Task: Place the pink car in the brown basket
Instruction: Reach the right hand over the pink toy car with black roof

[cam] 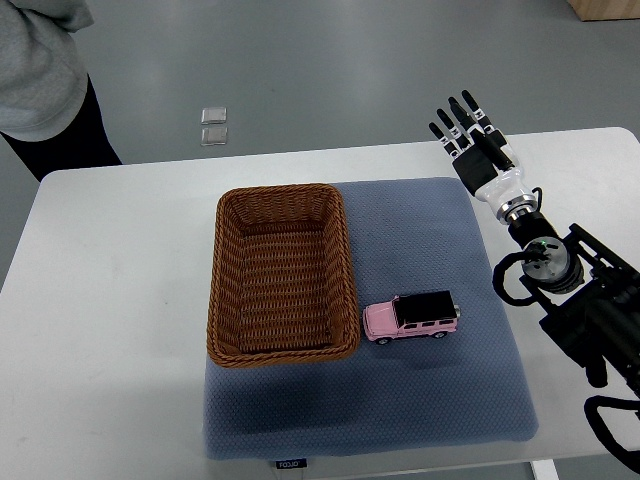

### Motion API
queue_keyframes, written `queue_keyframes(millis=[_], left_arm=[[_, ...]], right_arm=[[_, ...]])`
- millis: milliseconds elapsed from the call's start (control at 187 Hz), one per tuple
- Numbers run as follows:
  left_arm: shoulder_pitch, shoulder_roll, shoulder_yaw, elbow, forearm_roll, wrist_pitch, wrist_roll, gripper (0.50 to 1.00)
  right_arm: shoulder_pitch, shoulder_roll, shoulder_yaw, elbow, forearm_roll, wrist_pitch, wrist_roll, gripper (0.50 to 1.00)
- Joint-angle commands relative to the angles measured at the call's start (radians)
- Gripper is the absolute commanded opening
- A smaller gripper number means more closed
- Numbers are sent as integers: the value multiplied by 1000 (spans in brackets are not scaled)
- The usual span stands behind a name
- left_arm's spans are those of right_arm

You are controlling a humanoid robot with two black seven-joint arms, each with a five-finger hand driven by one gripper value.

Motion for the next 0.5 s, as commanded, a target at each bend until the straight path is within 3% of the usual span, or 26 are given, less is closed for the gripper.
queue_keyframes(millis=[0, 278, 396, 497], left_arm=[[0, 0, 0, 0, 0, 0, 0, 1000], [-11, 0, -3, 0, -6, 2, 0, 1000], [-11, 0, -1, 0, -5, 2, 0, 1000], [-11, 0, 0, 0, -2, 2, 0, 1000]], right_arm=[[0, 0, -1, 1, 0, 0, 0, 911], [32, -12, -61, 9, -29, 5, -3, 911], [72, -97, -163, 21, -158, 40, -5, 911], [144, -207, -315, 80, -379, 124, -12, 911]])
